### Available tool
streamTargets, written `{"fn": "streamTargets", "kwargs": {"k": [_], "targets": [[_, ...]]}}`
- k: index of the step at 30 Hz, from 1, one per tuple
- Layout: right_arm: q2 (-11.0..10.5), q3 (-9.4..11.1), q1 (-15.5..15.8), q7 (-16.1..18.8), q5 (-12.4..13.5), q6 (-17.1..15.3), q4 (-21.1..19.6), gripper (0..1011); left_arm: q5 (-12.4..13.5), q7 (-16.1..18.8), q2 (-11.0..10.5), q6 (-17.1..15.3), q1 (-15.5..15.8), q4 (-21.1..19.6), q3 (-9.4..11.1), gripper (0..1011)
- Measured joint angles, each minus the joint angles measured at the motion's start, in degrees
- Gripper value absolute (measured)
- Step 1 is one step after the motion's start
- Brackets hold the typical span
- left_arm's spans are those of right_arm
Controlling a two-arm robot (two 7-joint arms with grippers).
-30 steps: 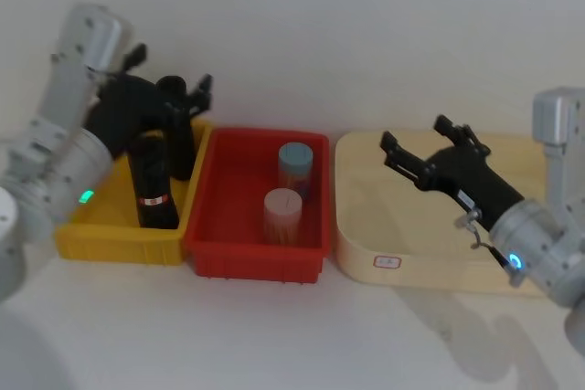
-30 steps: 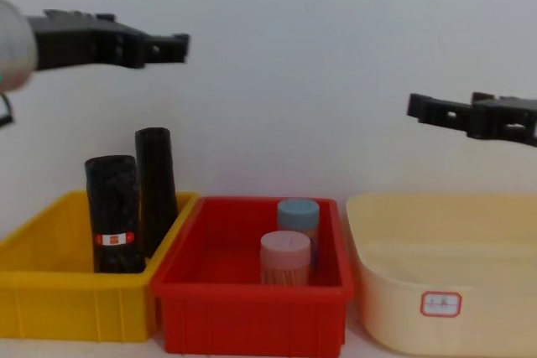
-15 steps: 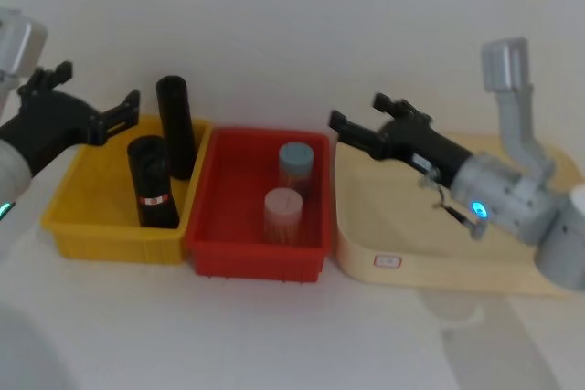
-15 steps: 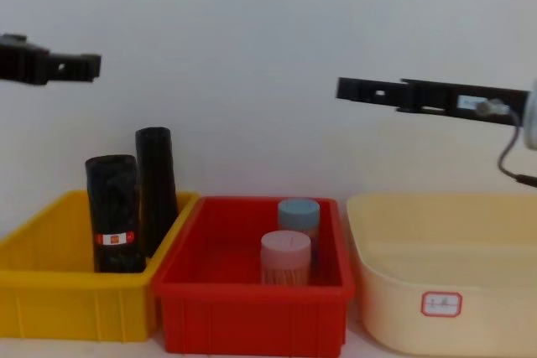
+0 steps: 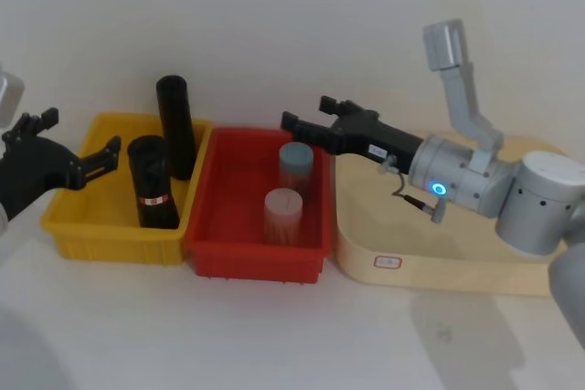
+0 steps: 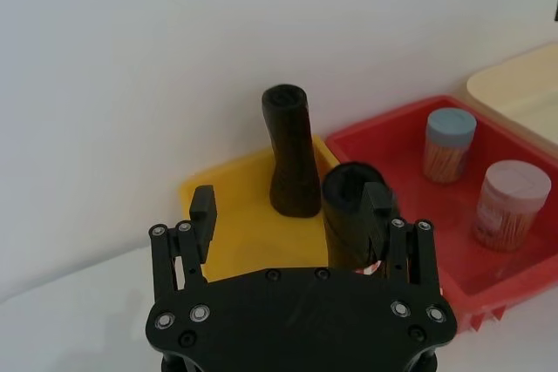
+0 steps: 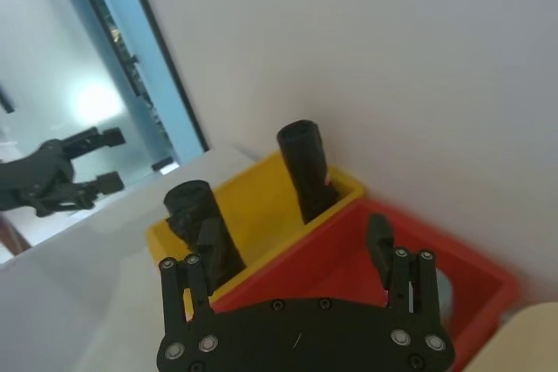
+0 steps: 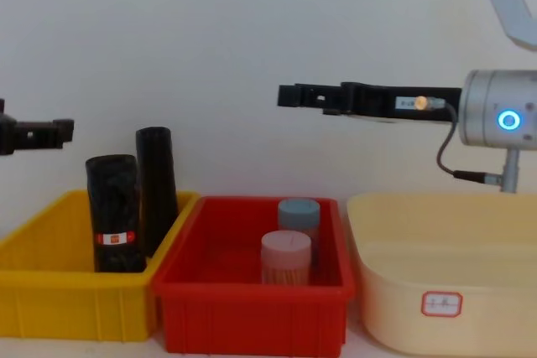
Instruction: Pick up the garbage bag with the one hand and transfer it to the other hand.
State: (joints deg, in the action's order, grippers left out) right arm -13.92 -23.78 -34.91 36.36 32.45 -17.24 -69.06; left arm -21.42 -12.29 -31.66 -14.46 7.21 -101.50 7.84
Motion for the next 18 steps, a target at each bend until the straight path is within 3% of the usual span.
{"fn": "streamTargets", "kwargs": {"k": [18], "targets": [[0.56, -3.02, -2.43, 2.53, 1.09, -2.91, 2.58, 1001, -1.22, -7.66, 1.27, 6.45, 3.02, 9.54, 1.94, 1002]]}}
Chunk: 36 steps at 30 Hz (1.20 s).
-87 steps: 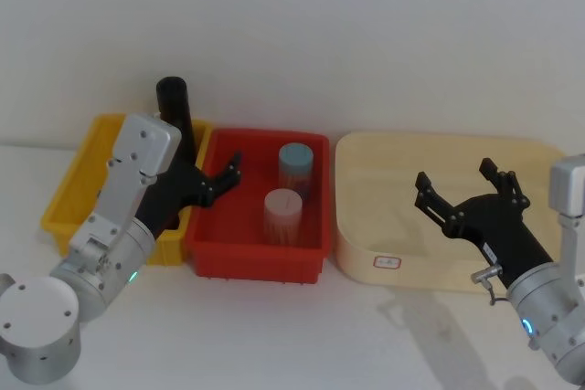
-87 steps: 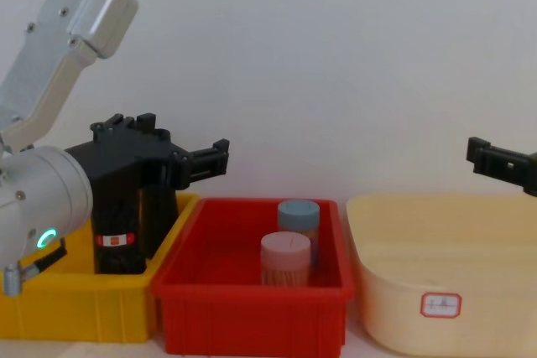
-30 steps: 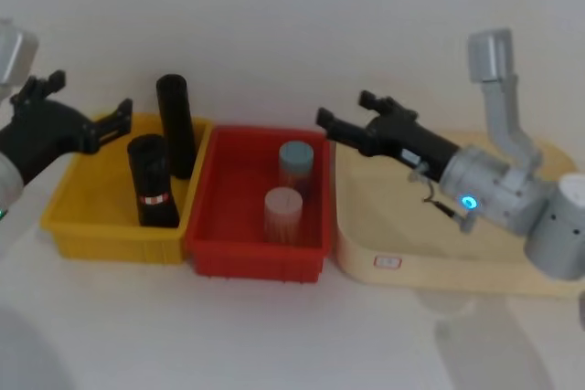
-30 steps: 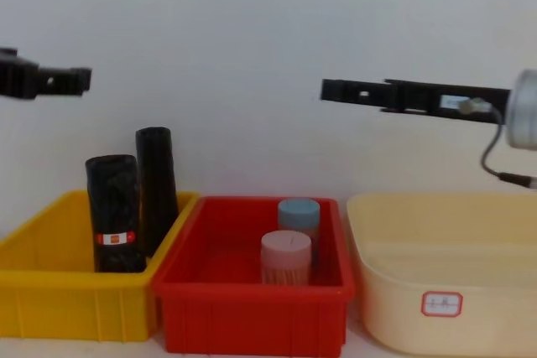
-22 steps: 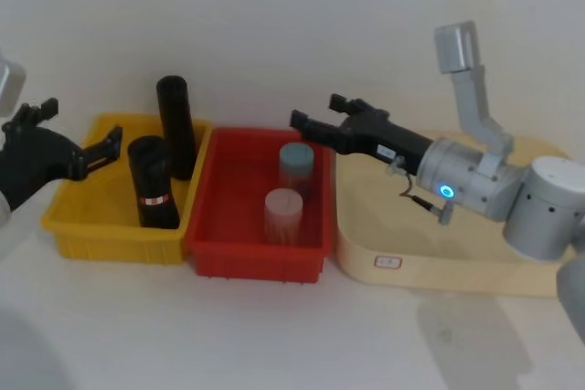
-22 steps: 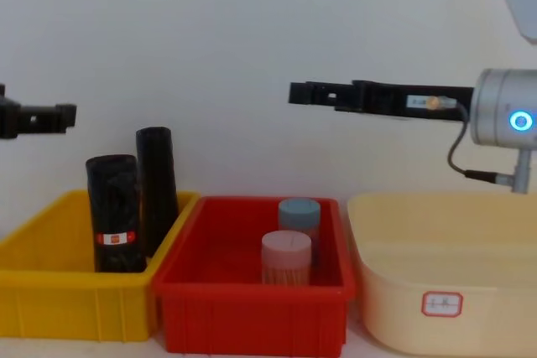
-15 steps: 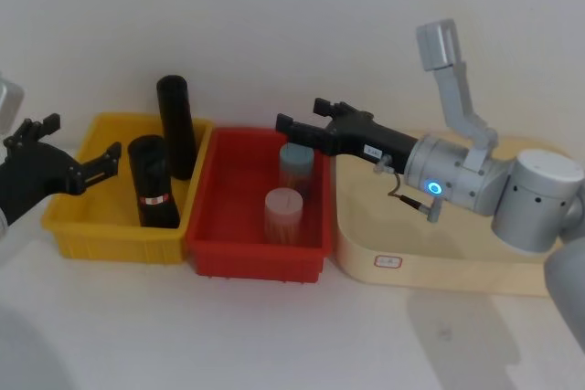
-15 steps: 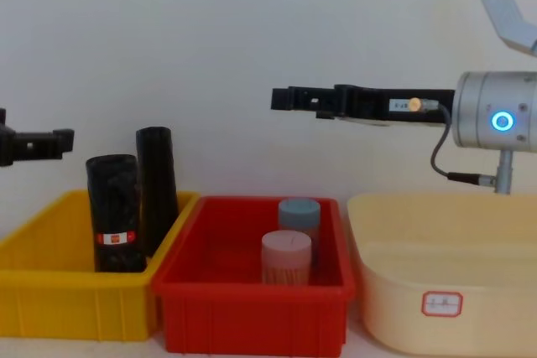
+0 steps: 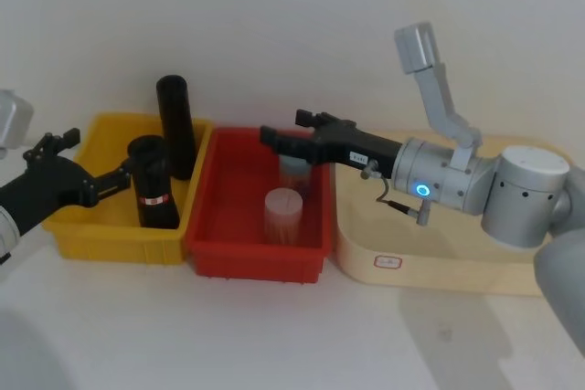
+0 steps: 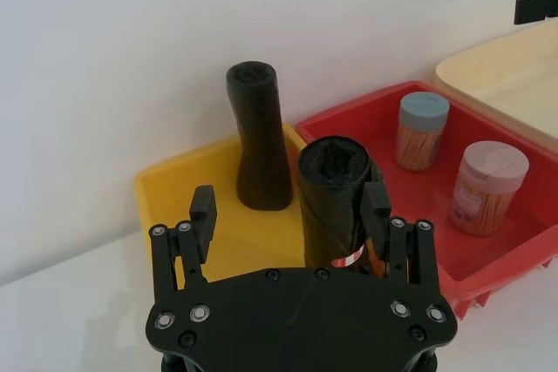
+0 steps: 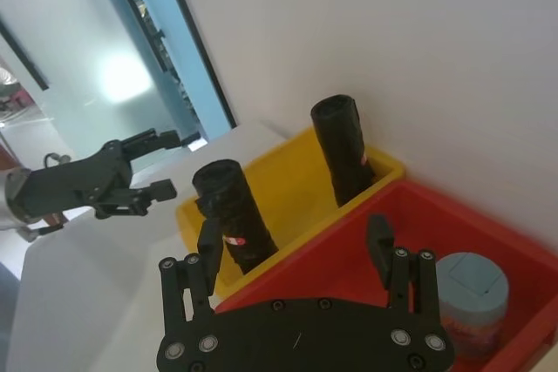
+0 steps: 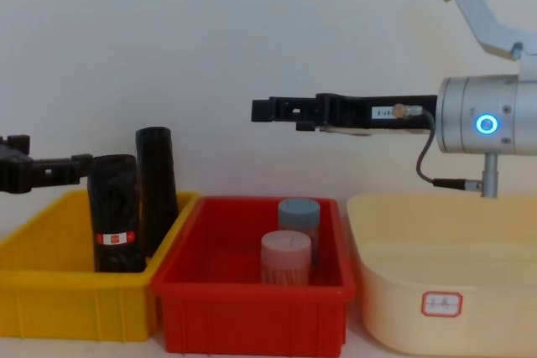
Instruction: Pick up the garbage bag with the one hand and transfer it to the other hand.
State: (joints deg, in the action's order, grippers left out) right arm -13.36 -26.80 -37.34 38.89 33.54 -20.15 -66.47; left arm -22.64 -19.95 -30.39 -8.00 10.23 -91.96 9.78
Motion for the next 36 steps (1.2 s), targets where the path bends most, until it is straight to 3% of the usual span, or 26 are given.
{"fn": "streamTargets", "kwargs": {"k": [23, 36], "targets": [[0.16, -2.79, -0.69, 2.19, 0.98, -0.84, 2.93, 1001, -4.45, -5.24, 2.50, 0.87, 4.06, 7.73, 2.55, 1001], [0.23, -4.28, -0.46, 2.53, 0.72, 1.07, 4.68, 1001, -4.93, -5.94, 3.30, 1.10, 5.76, 9.70, 4.32, 1002]]}}
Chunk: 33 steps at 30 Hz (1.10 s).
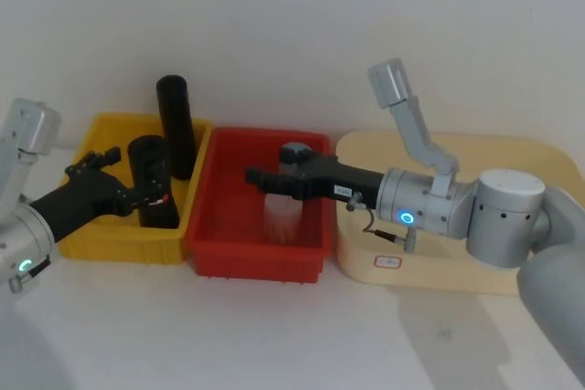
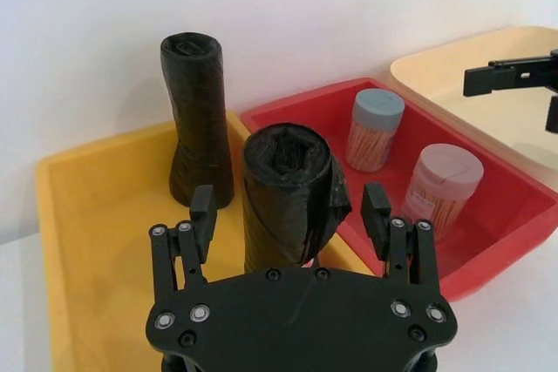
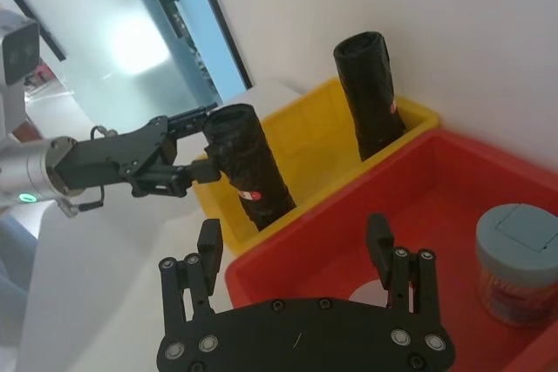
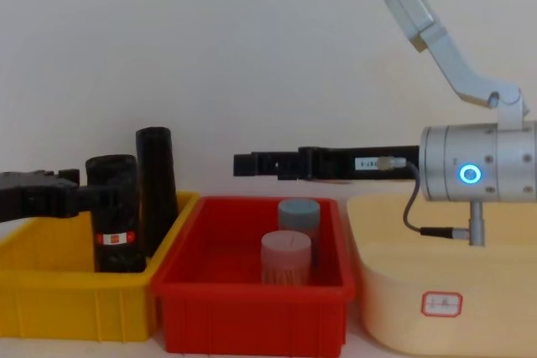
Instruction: Pick up the garbage bag with the one hand and transfer it to the other hand.
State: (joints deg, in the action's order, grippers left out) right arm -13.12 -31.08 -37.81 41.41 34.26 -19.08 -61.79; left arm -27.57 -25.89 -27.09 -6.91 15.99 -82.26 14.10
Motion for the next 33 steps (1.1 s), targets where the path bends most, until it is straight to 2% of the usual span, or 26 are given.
{"fn": "streamTargets", "kwargs": {"k": [13, 25, 33], "targets": [[-0.36, -1.14, -0.15, -0.12, -0.91, 2.62, 1.32, 1002, 1.35, 2.02, 0.97, 0.14, 2.07, 1.98, 1.29, 1001], [-0.89, -1.57, -0.15, -1.42, -1.07, 2.97, 1.93, 1002, 2.18, 1.91, 2.67, 0.97, 4.96, 5.30, 2.72, 1002], [-1.03, -2.75, -0.54, -1.65, -1.61, 2.76, 3.07, 1002, 2.29, 1.63, 3.31, 1.30, 5.99, 6.51, 3.19, 1002]]}}
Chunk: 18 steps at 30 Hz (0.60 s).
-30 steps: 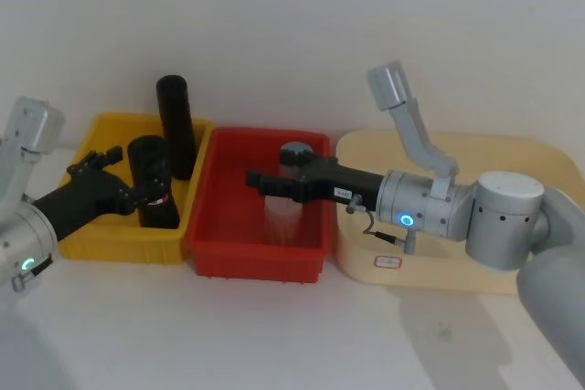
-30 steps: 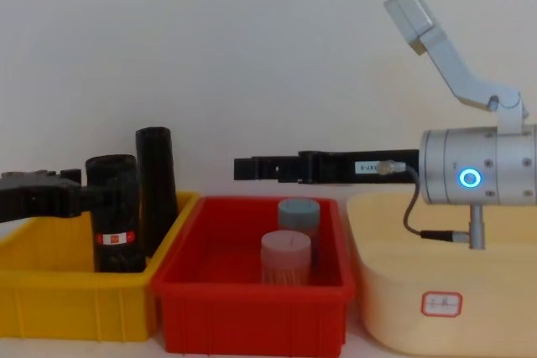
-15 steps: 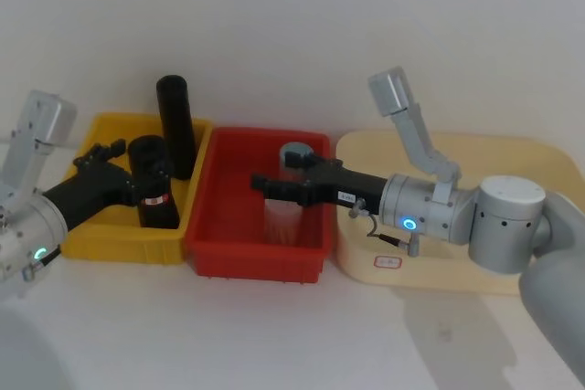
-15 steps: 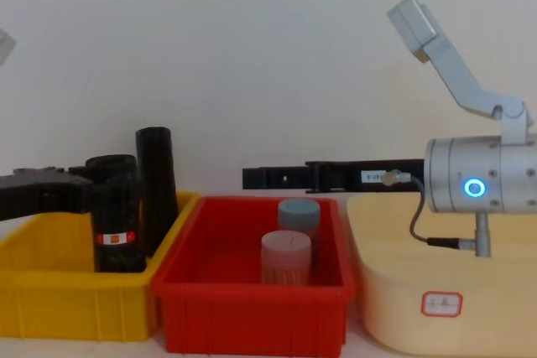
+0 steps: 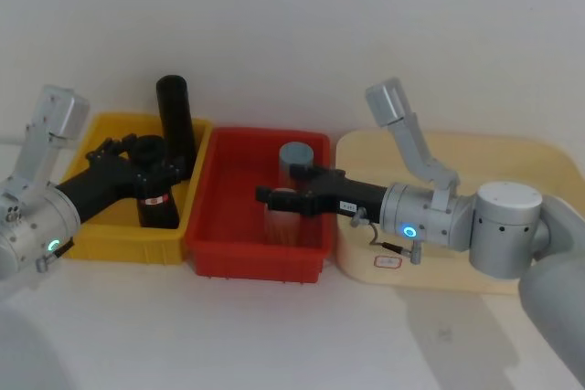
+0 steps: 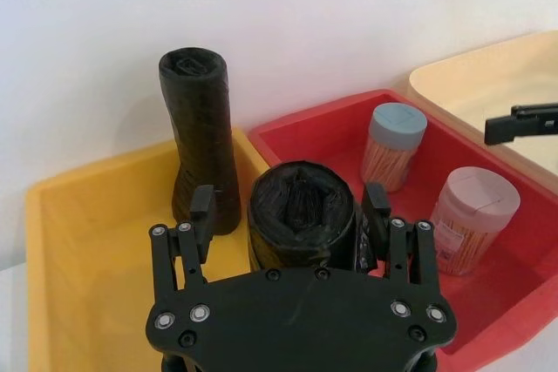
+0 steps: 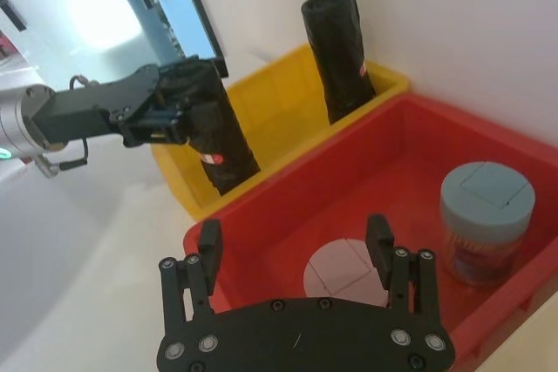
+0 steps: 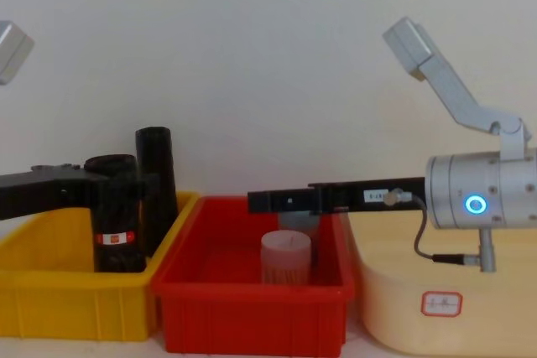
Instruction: Pick up the garbage bag with the one hand and transfer it to the other hand.
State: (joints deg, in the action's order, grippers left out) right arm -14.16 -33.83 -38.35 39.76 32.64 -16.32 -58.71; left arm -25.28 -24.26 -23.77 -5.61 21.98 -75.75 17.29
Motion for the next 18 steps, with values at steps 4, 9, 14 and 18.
{"fn": "streamTargets", "kwargs": {"k": [4, 9, 14, 18], "targets": [[0.06, -0.66, -0.20, -0.03, -0.28, -0.02, 0.59, 1001, 0.02, -0.08, 0.15, 0.07, 0.28, 0.32, 0.12, 968], [0.24, -1.55, -0.52, -0.20, -0.79, 0.28, 1.36, 1002, 0.05, -0.18, 0.35, 0.20, 0.60, 0.71, 0.27, 840], [0.34, -2.21, -0.91, -0.65, -1.63, 1.24, 1.95, 1002, 0.08, -0.22, 0.46, 0.25, 0.79, 0.92, 0.36, 739], [0.41, -2.75, -1.30, -1.19, -2.62, 2.64, 2.33, 1001, 0.10, -0.25, 0.54, 0.29, 0.92, 1.07, 0.42, 576]]}}
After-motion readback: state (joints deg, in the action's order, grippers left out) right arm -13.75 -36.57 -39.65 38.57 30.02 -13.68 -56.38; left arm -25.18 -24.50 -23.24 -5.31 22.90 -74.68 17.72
